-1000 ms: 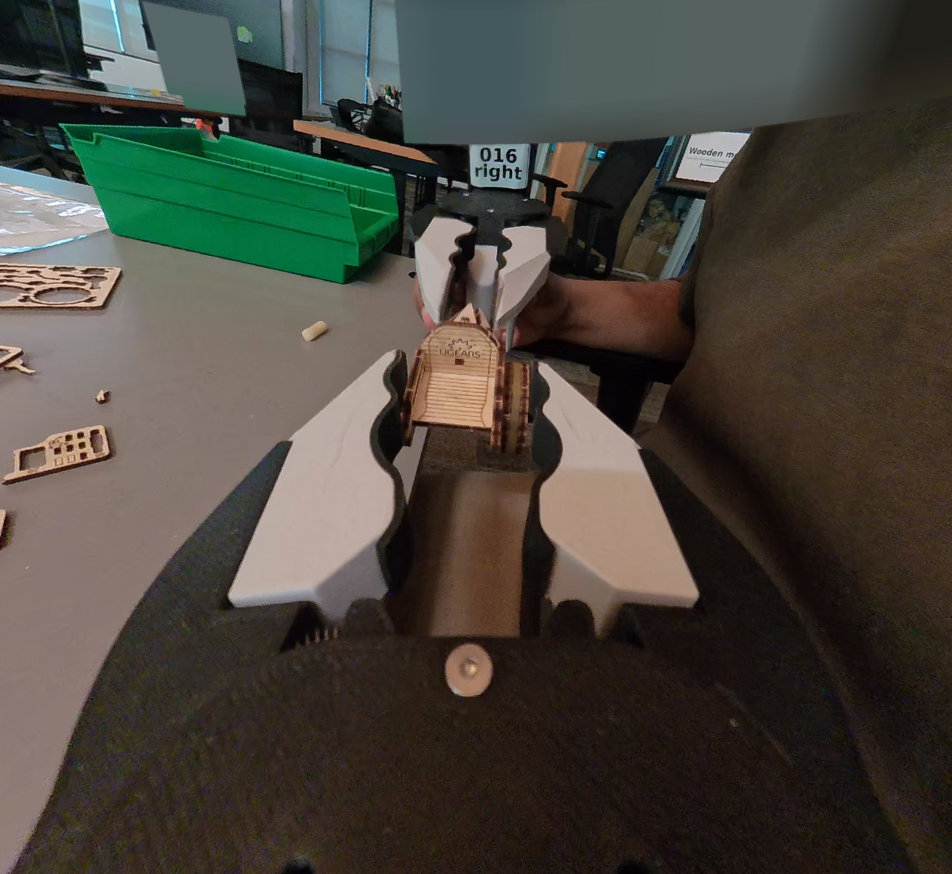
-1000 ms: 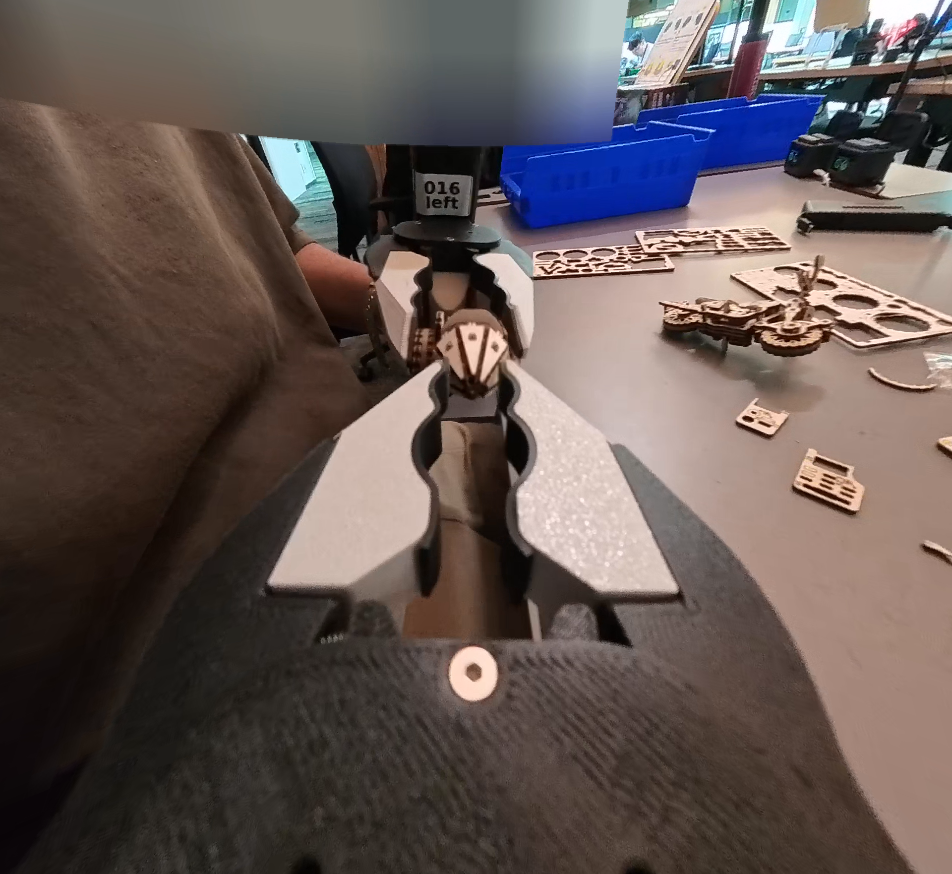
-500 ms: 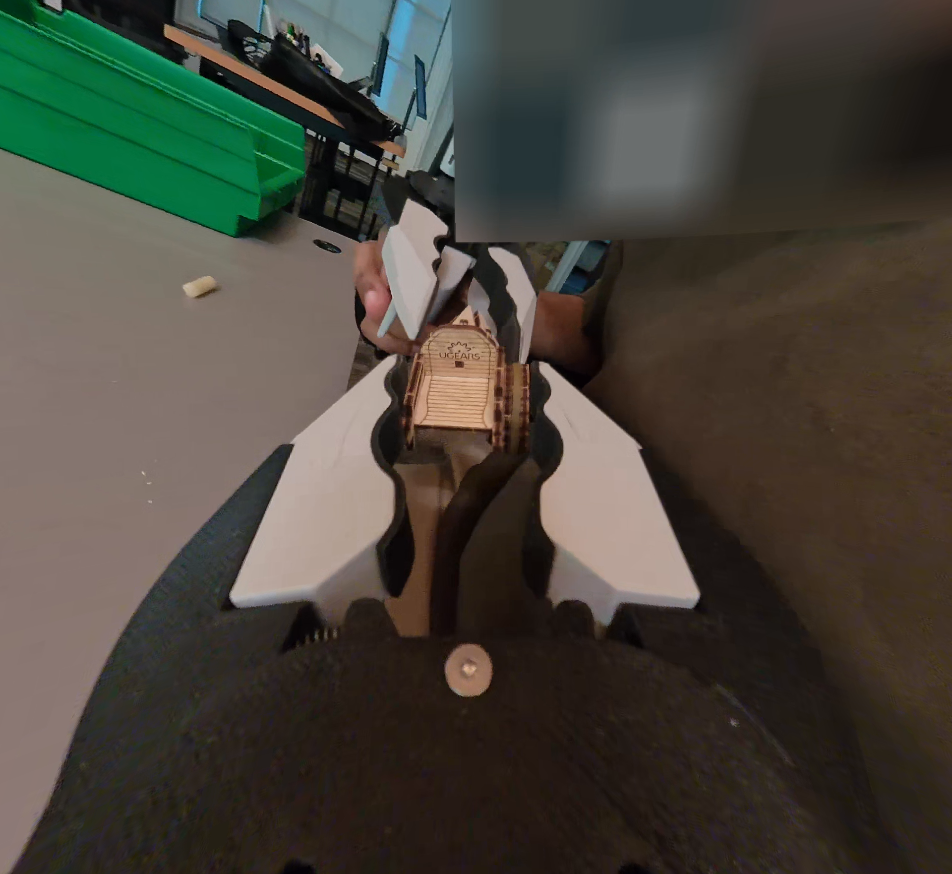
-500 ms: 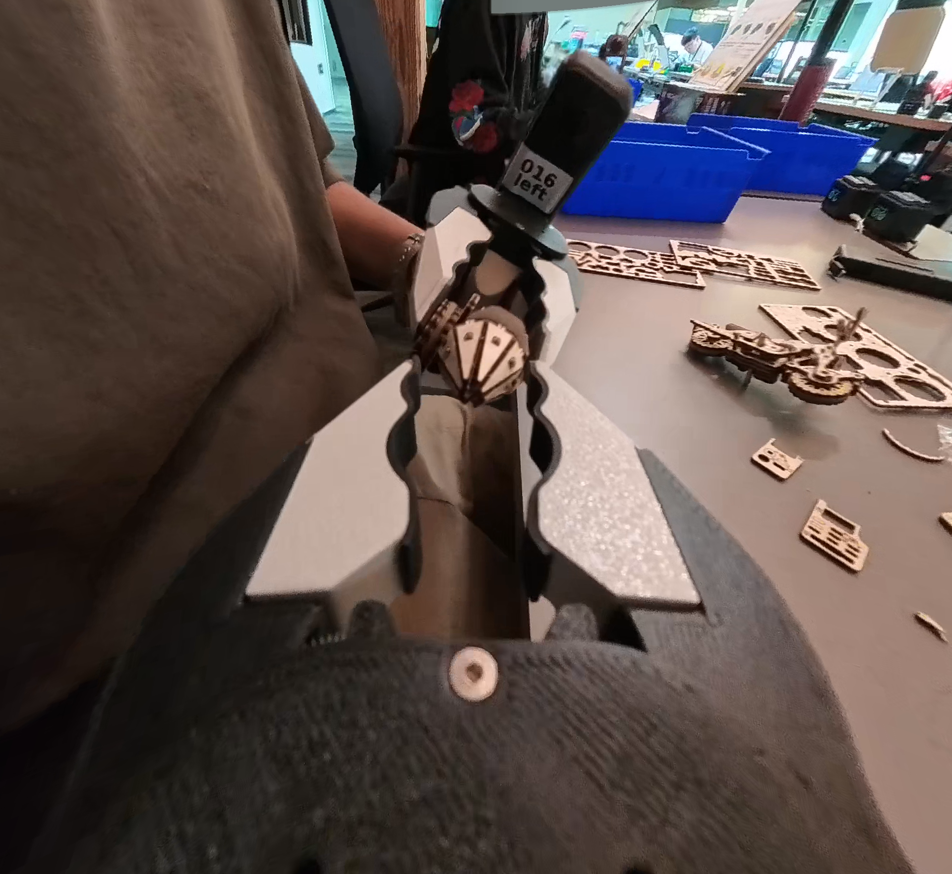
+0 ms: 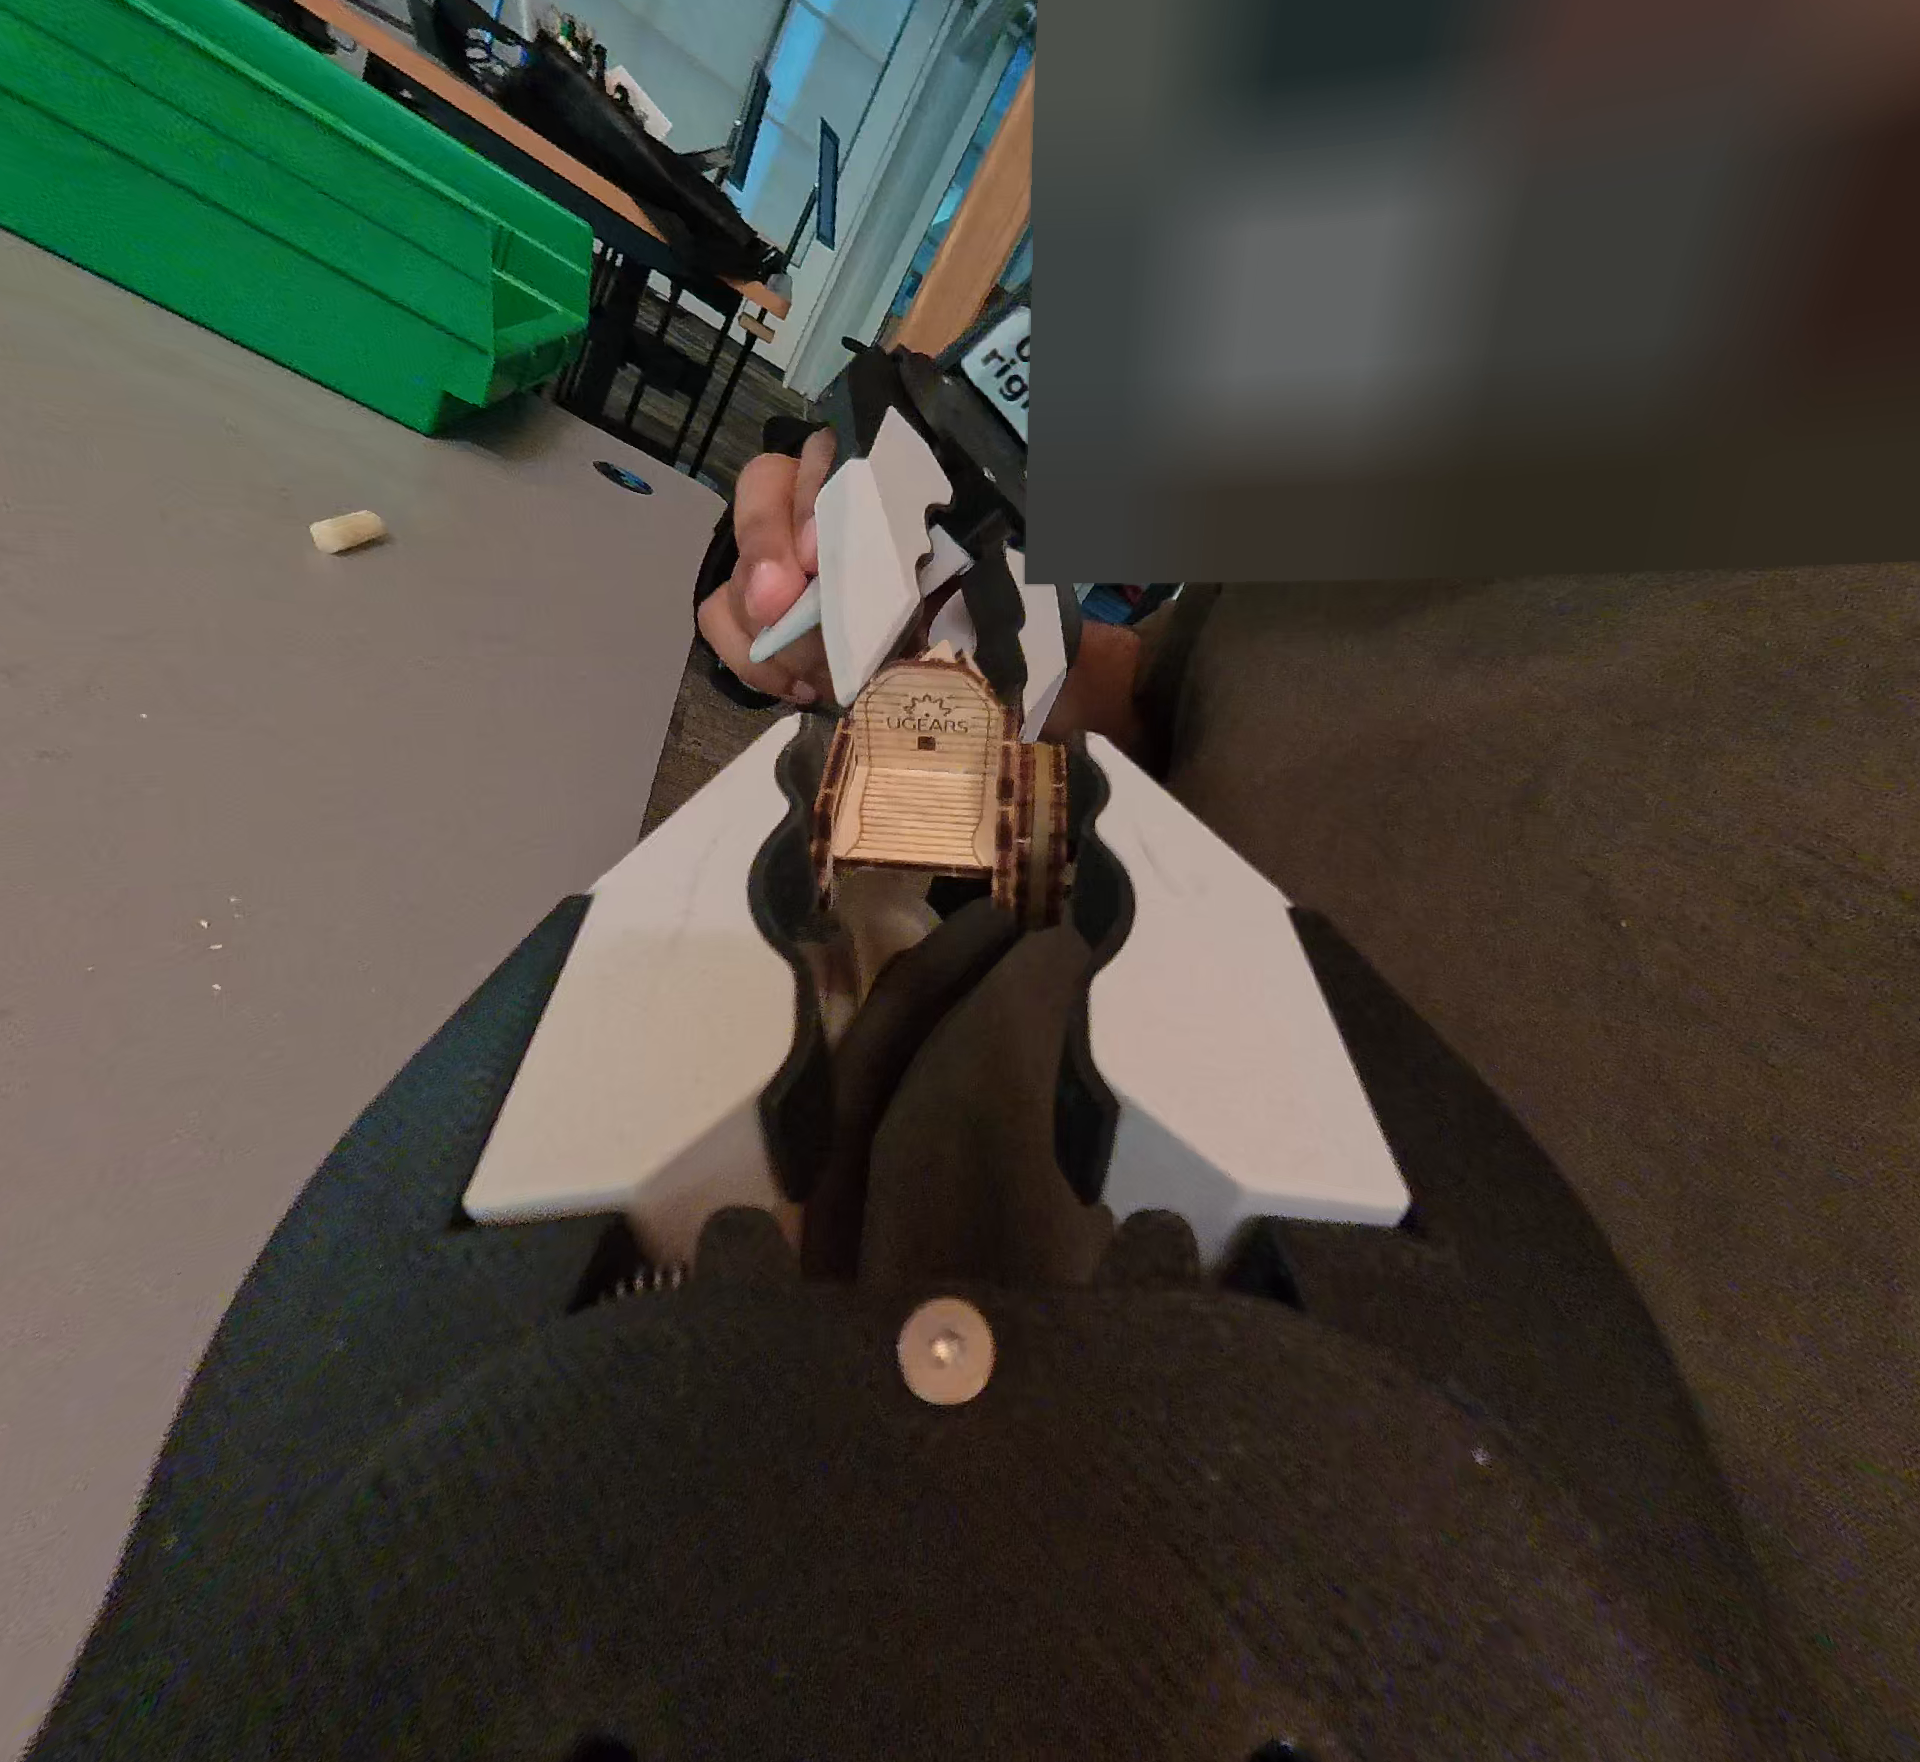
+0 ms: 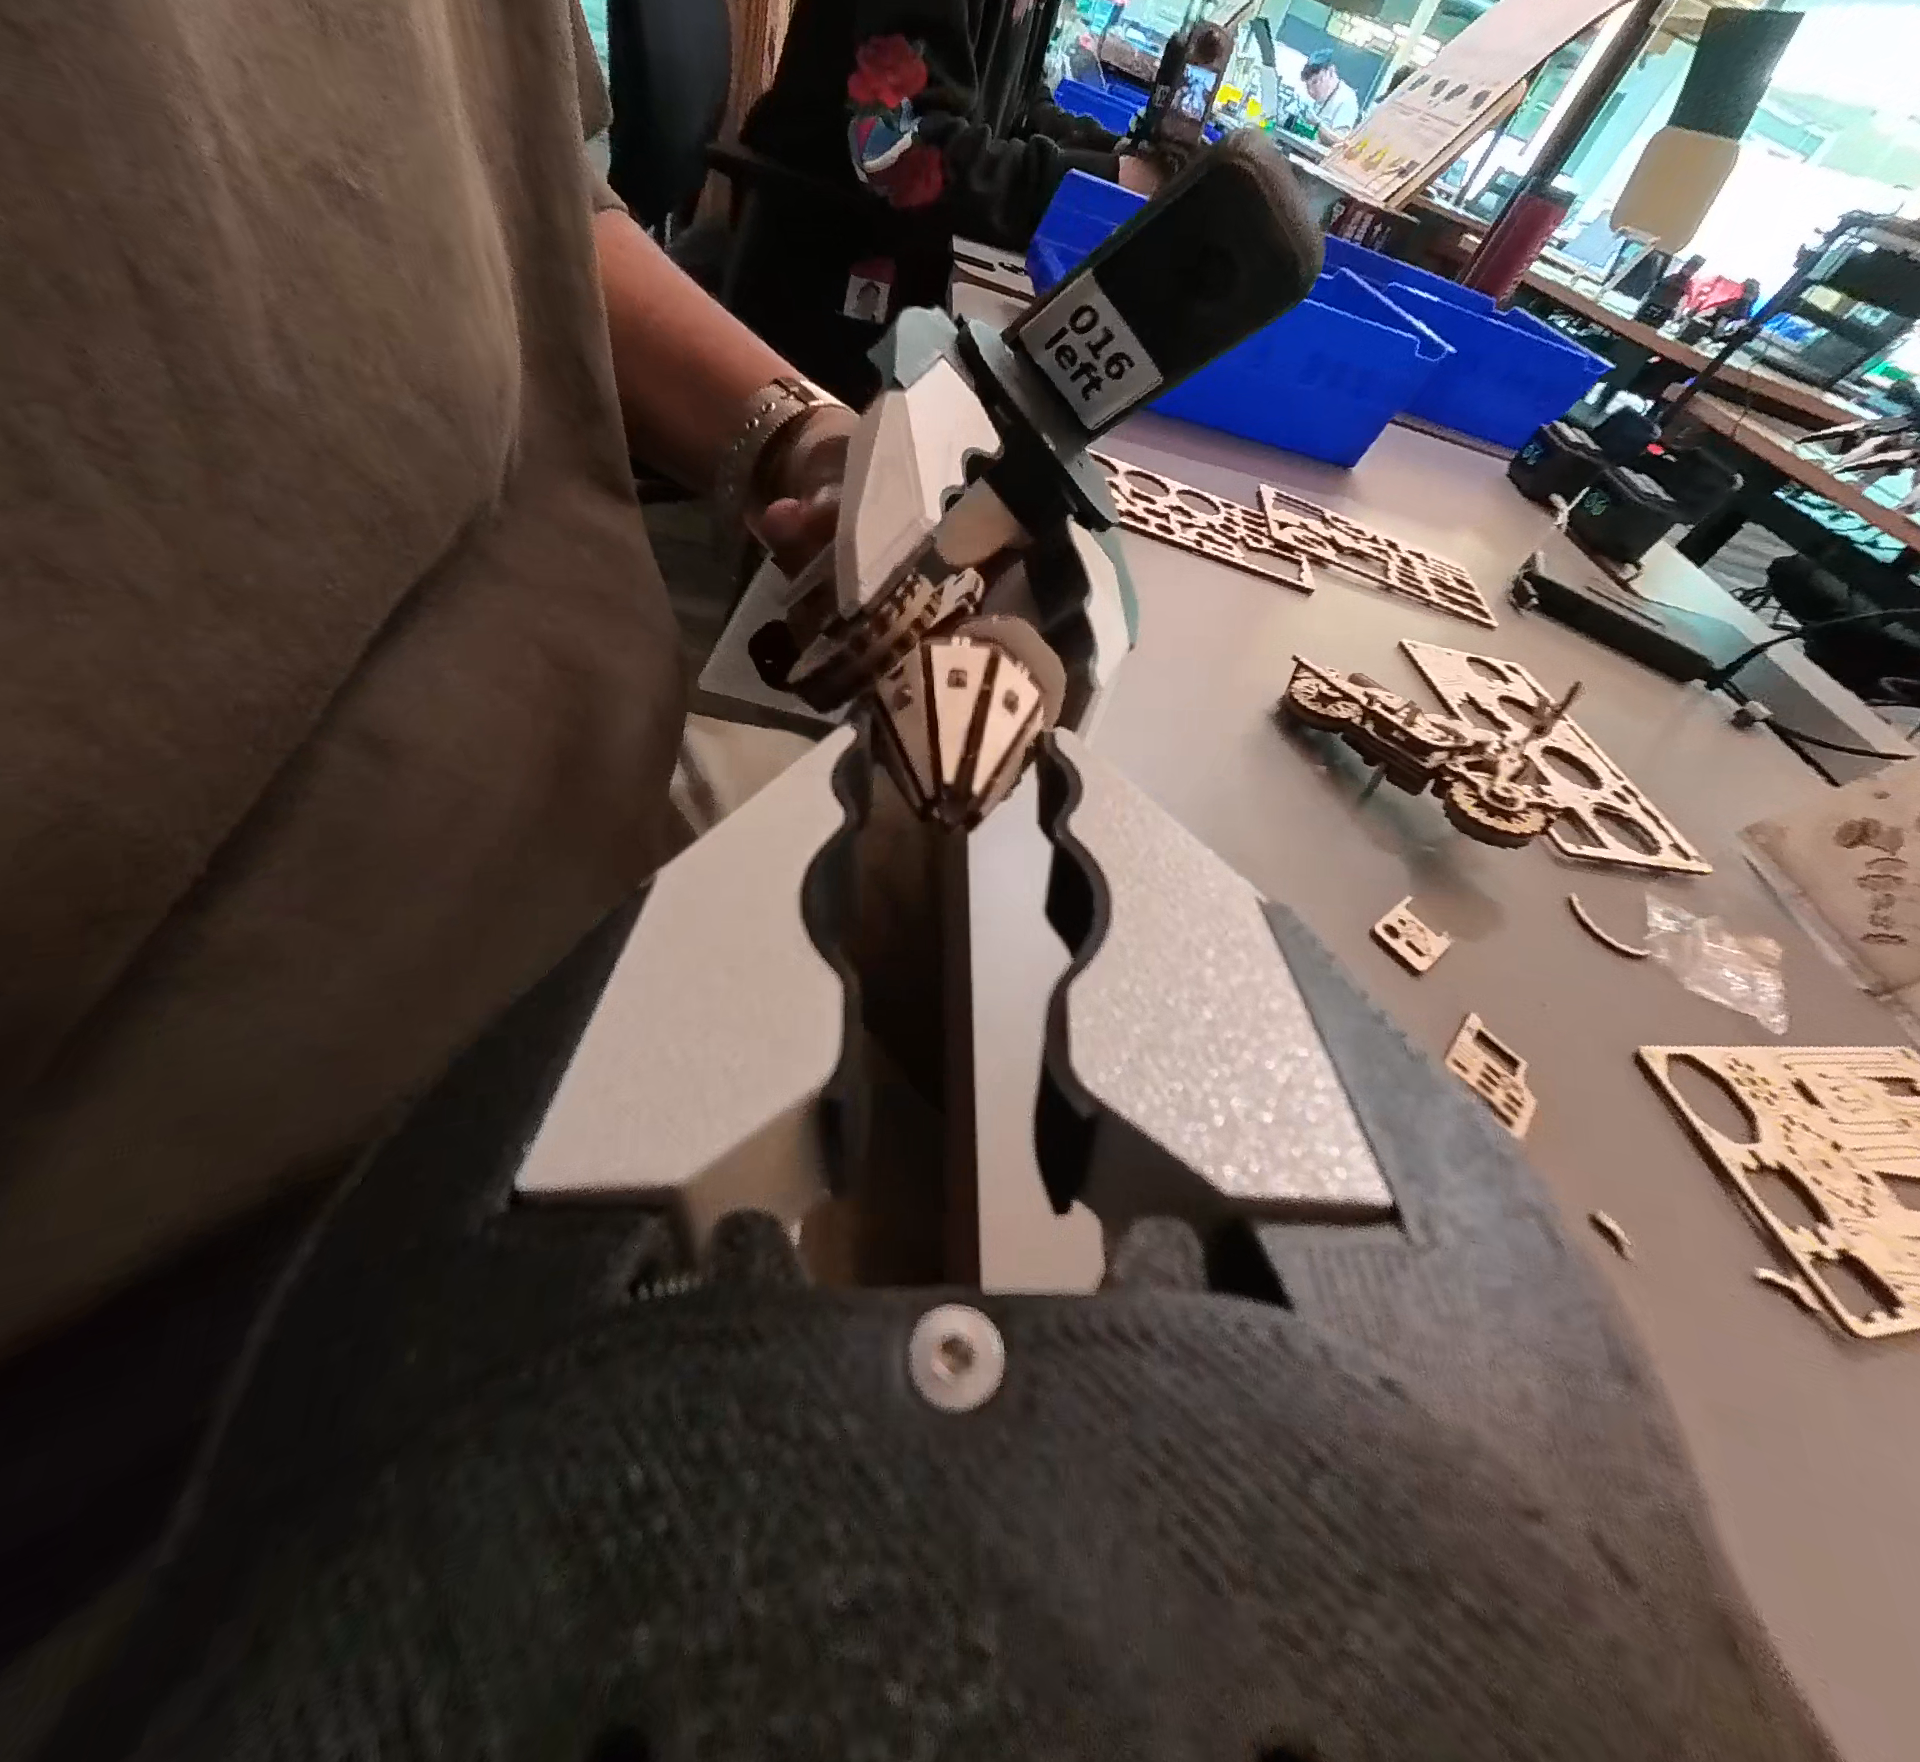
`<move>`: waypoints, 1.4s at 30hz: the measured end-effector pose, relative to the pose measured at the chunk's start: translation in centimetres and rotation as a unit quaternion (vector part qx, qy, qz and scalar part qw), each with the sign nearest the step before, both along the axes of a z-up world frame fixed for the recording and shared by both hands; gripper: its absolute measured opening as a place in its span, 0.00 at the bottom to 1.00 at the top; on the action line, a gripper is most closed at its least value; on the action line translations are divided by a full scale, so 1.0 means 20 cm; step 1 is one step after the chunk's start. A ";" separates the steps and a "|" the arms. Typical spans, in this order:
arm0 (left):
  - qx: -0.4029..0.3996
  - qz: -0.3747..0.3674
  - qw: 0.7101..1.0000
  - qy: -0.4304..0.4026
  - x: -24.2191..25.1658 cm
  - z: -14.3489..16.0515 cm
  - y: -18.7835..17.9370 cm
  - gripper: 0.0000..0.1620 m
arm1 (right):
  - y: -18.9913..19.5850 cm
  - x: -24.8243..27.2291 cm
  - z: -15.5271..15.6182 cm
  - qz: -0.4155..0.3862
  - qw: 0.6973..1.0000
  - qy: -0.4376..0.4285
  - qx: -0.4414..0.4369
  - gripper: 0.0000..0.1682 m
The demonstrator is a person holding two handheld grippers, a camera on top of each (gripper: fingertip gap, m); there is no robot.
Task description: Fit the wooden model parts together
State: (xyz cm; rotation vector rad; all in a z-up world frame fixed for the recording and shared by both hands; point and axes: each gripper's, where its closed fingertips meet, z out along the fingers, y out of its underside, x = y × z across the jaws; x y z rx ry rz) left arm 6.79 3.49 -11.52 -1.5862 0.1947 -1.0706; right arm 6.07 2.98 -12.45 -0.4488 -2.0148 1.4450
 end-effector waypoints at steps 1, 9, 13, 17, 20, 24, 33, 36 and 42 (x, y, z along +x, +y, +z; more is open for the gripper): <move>-0.002 0.001 1.000 0.000 0.00 0.00 0.00 0.27 | 0.00 0.00 -0.01 -0.002 1.000 -0.002 0.005 0.18; 0.000 0.006 1.000 -0.014 -0.02 0.01 0.01 0.27 | 0.01 -0.02 0.01 -0.015 1.000 -0.007 -0.005 0.18; -0.006 0.012 1.000 -0.024 -0.04 0.01 0.02 0.27 | 0.03 -0.03 0.03 -0.032 0.999 0.019 0.002 0.18; -0.009 0.008 1.000 -0.024 -0.04 0.01 0.01 0.27 | 0.02 -0.03 0.02 -0.028 0.999 0.018 0.004 0.19; -0.012 0.001 1.000 -0.029 -0.03 0.00 0.01 0.27 | 0.02 -0.02 0.02 -0.022 1.000 0.015 0.000 0.20; -0.014 -0.003 0.999 -0.037 -0.02 0.01 0.01 0.27 | 0.00 -0.01 0.02 -0.016 1.000 0.015 0.001 0.18; -0.013 -0.003 0.999 -0.030 -0.01 0.00 0.01 0.26 | 0.00 0.00 0.01 -0.002 1.000 -0.004 -0.012 0.17; -0.012 -0.002 0.999 -0.032 -0.01 0.00 0.01 0.26 | 0.00 0.00 0.02 -0.003 1.000 -0.010 -0.020 0.17; -0.008 0.002 0.999 -0.033 -0.03 0.01 0.01 0.27 | 0.01 -0.02 0.03 -0.013 1.000 -0.007 -0.026 0.18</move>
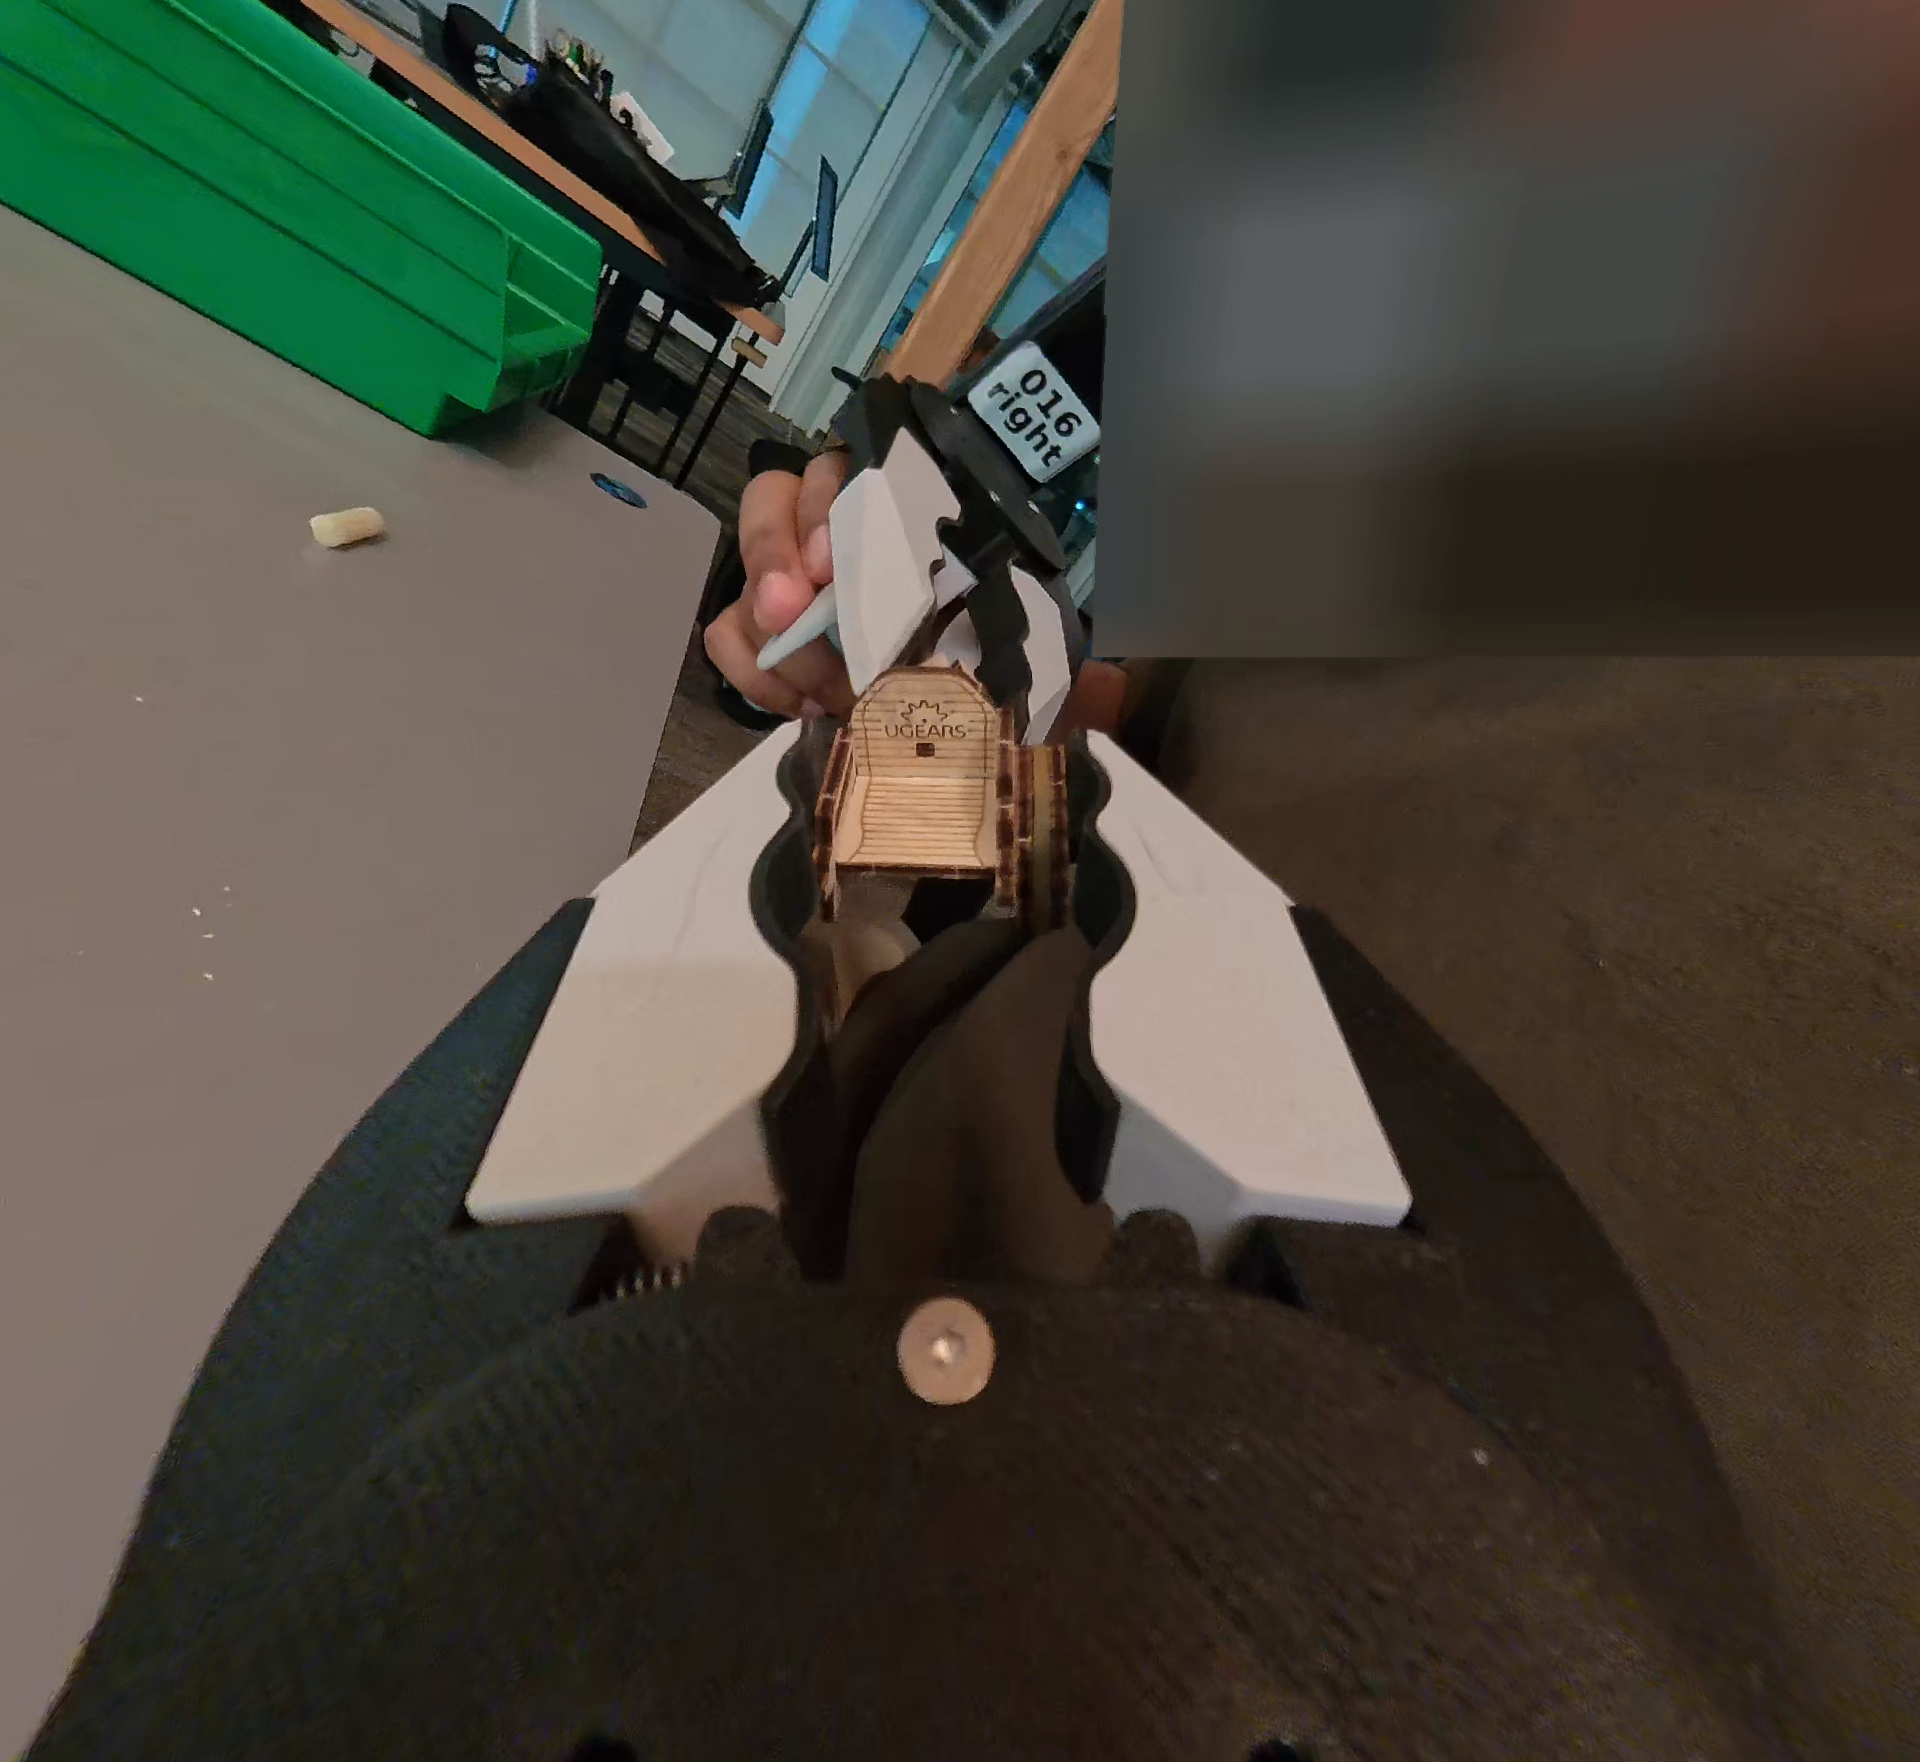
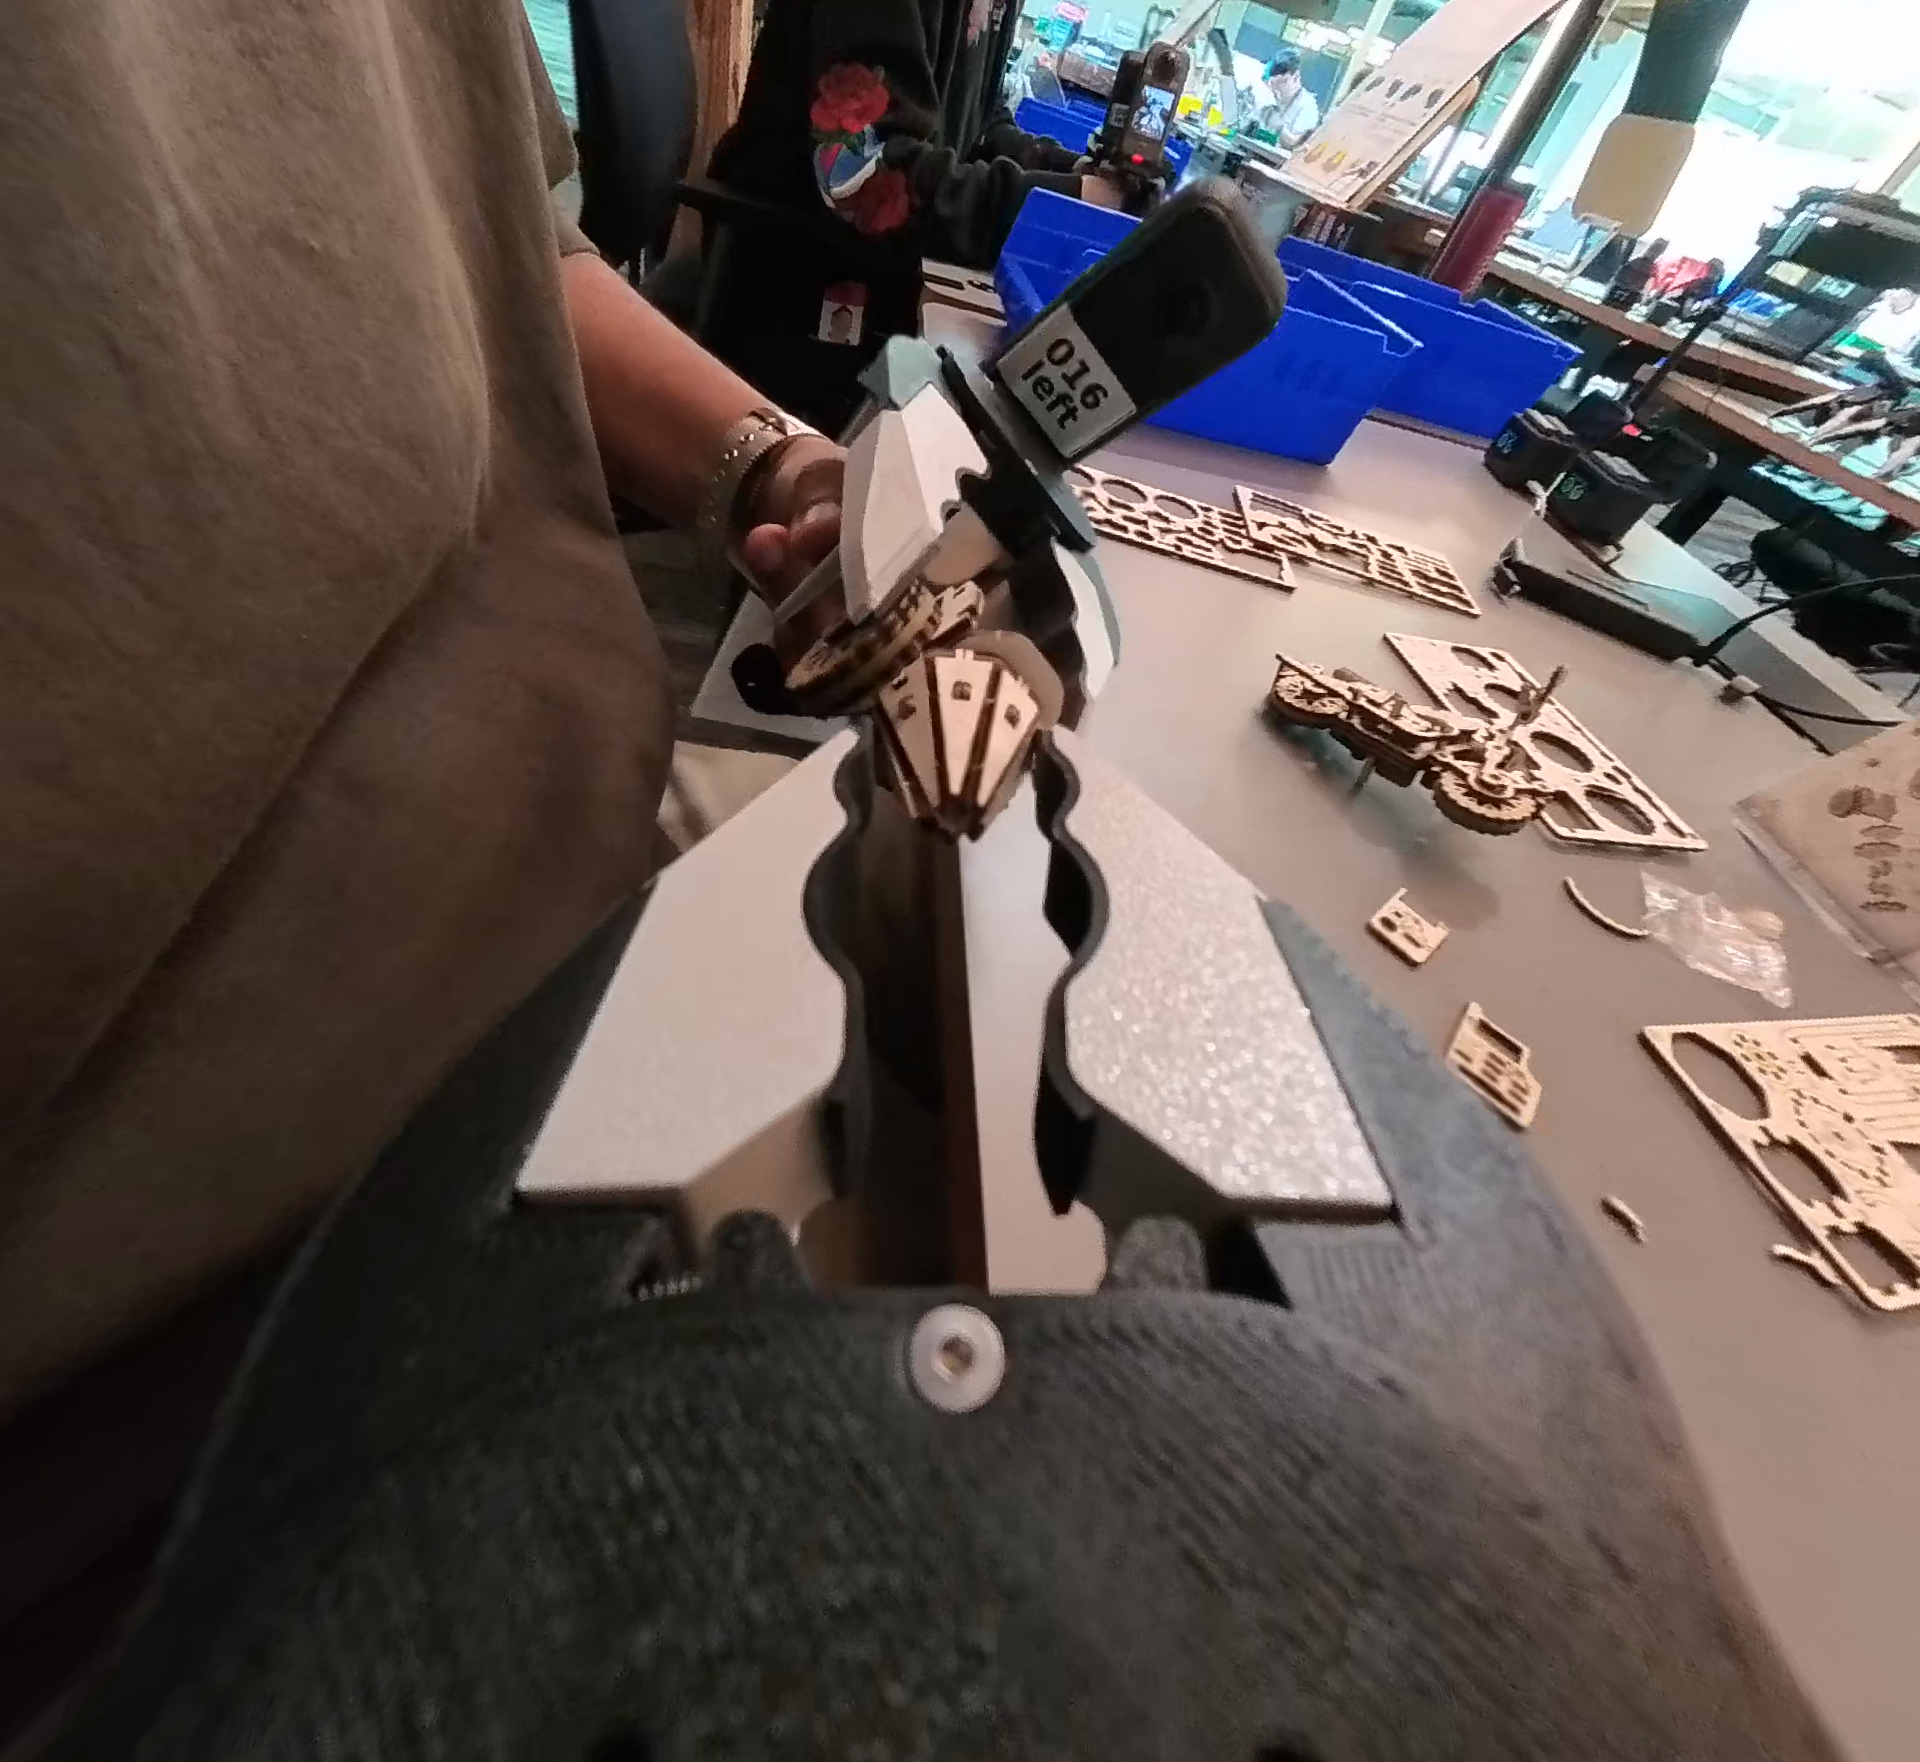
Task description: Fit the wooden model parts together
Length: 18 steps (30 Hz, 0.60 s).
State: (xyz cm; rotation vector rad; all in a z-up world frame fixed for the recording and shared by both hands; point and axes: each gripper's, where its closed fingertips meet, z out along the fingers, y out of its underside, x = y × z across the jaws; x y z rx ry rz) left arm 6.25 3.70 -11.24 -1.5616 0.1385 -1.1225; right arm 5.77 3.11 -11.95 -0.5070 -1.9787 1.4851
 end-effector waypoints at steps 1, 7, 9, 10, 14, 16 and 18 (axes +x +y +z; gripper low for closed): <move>0.000 0.001 1.000 -0.001 0.00 0.00 0.00 0.26 | 0.00 0.00 0.00 0.002 1.000 -0.004 -0.007 0.18; -0.001 0.002 1.000 -0.006 -0.01 0.00 0.00 0.27 | 0.01 0.01 0.02 0.019 0.997 -0.041 -0.059 0.20; -0.002 -0.001 1.000 -0.004 -0.01 0.00 0.00 0.26 | 0.01 0.01 0.02 0.022 0.996 -0.052 -0.072 0.19; -0.003 -0.003 1.000 -0.004 0.00 0.00 0.00 0.27 | 0.01 0.01 0.02 0.023 0.995 -0.055 -0.076 0.19; -0.005 -0.006 1.000 -0.011 0.00 0.00 0.00 0.26 | 0.00 0.01 0.01 0.025 0.995 -0.058 -0.075 0.16; -0.006 -0.007 1.000 -0.014 0.00 0.00 0.00 0.26 | 0.00 0.01 0.01 0.025 0.995 -0.058 -0.075 0.16; -0.006 -0.007 1.000 -0.012 0.01 0.00 0.00 0.26 | 0.00 0.01 0.01 0.028 0.995 -0.061 -0.078 0.16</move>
